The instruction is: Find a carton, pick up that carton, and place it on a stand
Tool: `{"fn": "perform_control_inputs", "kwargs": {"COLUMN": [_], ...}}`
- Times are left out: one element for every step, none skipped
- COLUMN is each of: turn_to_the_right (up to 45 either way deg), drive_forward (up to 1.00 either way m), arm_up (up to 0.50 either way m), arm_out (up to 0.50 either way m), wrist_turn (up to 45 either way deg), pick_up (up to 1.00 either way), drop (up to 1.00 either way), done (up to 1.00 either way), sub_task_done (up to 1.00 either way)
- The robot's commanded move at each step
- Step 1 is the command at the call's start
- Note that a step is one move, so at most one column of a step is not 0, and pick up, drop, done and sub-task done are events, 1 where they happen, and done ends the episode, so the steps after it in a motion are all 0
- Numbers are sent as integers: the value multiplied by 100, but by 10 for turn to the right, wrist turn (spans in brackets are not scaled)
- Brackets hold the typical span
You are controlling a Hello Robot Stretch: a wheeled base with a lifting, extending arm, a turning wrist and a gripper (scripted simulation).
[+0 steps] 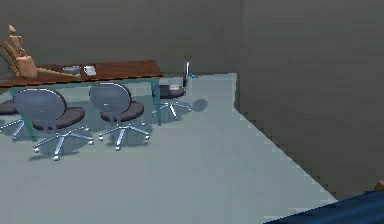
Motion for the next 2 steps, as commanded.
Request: {"fn": "perform_control_inputs", "kwargs": {"turn_to_the_right": [0,0], "drive_forward": [0,0], "arm_up": [32,0], "arm_out": [0,32], "wrist_turn": [0,0], "pick_up": [0,0], "drop": [0,0], "done": [0,0], "sub_task_done": [0,0]}}
